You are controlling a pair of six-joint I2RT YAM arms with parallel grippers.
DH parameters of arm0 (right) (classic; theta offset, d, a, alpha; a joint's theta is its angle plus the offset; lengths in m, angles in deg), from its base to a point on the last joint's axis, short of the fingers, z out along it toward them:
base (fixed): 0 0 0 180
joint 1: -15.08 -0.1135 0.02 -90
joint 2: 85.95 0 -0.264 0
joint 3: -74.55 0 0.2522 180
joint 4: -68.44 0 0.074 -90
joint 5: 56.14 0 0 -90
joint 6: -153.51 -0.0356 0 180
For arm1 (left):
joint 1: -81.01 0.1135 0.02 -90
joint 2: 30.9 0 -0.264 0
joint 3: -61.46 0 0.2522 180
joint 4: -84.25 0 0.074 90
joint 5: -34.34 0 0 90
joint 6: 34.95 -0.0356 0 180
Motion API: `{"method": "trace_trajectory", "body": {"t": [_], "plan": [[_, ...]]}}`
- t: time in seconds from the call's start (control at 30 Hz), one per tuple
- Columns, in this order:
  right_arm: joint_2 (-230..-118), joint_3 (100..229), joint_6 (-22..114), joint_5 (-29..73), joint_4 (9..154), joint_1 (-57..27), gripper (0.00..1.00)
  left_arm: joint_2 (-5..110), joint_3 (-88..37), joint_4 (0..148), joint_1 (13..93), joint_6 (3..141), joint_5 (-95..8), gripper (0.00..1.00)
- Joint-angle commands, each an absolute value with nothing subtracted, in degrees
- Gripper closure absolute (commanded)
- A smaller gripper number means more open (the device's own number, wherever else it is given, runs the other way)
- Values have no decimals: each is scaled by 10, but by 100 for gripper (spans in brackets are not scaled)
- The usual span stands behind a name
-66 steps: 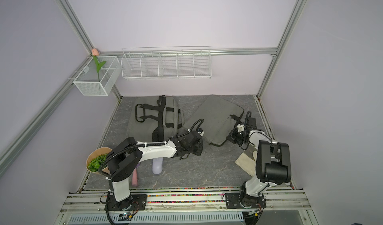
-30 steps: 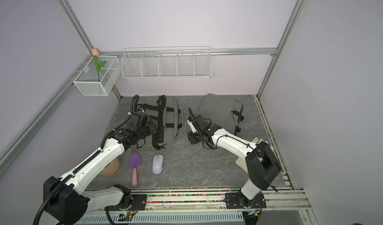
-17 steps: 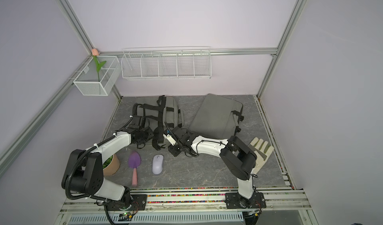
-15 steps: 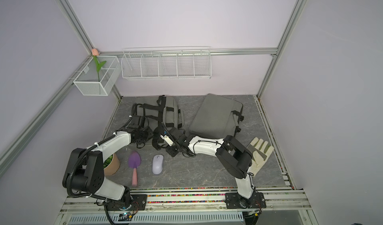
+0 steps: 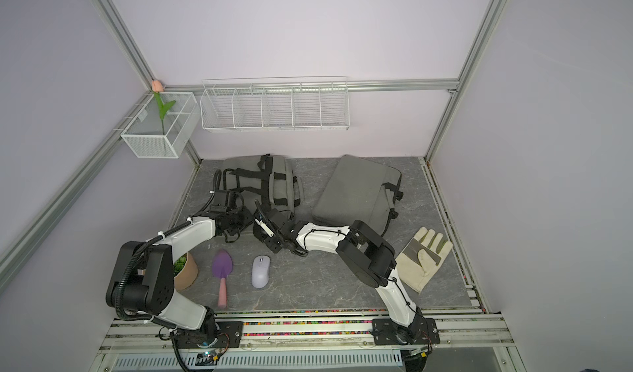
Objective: Put the mouse into the laptop bag
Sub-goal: Unzip the zipper on the zippered laptop bag.
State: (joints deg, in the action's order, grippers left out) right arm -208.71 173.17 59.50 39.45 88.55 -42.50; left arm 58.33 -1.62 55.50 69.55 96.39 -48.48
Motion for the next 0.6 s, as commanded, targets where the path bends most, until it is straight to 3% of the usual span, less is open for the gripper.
{"method": "trace_trajectory", "body": {"t": [0.0,0.43,0.57], "plan": [[-2111,1755,602,418,898,-427,50,599,17,520,698,962,-484,63],[-2139,1751,554,421,909,-428,59,591,18,521,698,963,-480,63],[-2149,1764,546,415,930,-429,71,596,21,525,698,966,-477,63]]}}
